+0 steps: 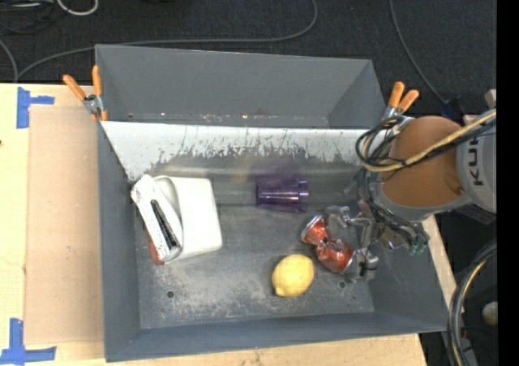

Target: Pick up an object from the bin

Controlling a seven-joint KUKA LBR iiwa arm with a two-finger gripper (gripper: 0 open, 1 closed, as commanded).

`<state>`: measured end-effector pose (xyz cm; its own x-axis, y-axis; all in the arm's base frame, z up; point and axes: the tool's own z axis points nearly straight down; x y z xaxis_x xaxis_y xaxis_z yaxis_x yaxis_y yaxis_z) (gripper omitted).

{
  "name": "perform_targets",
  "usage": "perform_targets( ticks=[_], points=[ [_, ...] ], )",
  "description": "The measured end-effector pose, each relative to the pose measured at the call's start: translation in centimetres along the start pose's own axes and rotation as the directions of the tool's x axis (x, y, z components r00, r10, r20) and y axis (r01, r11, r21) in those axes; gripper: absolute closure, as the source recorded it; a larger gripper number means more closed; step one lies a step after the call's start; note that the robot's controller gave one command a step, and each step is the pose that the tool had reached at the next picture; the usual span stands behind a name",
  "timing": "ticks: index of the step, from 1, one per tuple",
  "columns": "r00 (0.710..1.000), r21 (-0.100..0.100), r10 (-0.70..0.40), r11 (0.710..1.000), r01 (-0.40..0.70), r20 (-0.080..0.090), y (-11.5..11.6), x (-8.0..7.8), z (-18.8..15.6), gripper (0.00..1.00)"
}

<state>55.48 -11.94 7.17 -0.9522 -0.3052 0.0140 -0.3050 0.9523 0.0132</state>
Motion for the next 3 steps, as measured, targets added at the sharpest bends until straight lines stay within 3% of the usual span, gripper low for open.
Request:
perform_targets(
  ticks=[1,3],
  points=[
    [0.995,0.006,-0.104,0.995,0.104,0.010,0.1,0.2,0.1,1.00],
    [0.994,0.004,-0.106,0.994,0.106,0.011,1.2,-0.3,-0.9,1.00]
  ],
)
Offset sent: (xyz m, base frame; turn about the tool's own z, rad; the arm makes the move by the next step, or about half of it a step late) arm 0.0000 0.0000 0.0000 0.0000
